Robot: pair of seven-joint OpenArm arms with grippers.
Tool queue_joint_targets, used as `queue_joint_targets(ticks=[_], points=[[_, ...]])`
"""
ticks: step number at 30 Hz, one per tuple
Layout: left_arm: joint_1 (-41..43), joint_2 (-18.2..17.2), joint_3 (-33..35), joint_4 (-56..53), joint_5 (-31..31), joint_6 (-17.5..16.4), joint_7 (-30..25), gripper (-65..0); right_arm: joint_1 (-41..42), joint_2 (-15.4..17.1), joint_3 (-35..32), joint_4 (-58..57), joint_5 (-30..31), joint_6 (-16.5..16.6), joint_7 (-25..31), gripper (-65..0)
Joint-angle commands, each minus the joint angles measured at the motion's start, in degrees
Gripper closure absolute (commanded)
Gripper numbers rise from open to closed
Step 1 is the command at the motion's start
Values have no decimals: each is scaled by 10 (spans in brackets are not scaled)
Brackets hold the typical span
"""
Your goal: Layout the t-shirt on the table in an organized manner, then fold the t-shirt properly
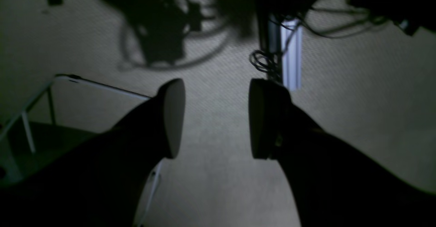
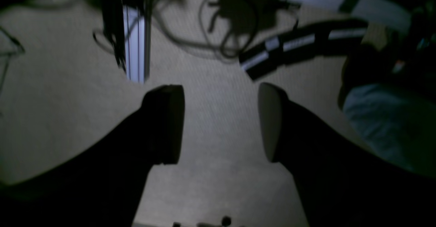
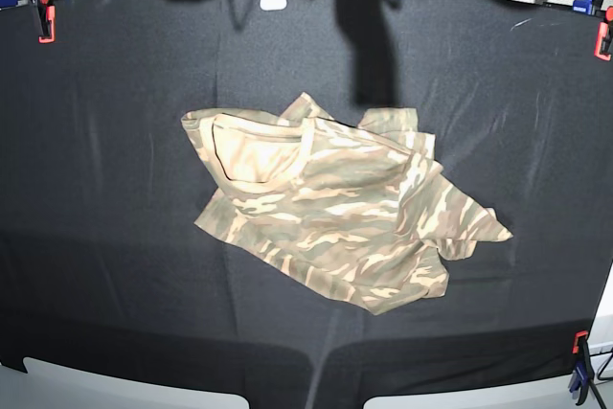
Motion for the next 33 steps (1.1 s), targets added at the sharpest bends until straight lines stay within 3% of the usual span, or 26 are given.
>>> queue_joint_targets(ticks=[1,7,16,24,27,33], points=[[21,-8,0,20,-2,-1,5,-284,-23,11,1,17,3,3,9,-338],[107,-24,0,149,-76,-1,64,-284,-154,54,32,146,4,3,9,-338],[247,-50,0,335,-78,-1,66,-284,-350,87,186,369,90,10,22,-338],[323,-50,0,518,-78,2,127,-284,-467,86,332,576,90,95,22,-338],[323,-49,0,568,-78,1,127,-284,-472,86,380,632,90,134,22,-338],[322,-49,0,650,-78,2,146,-284,-471,86,460,716,90,182,23,-338]])
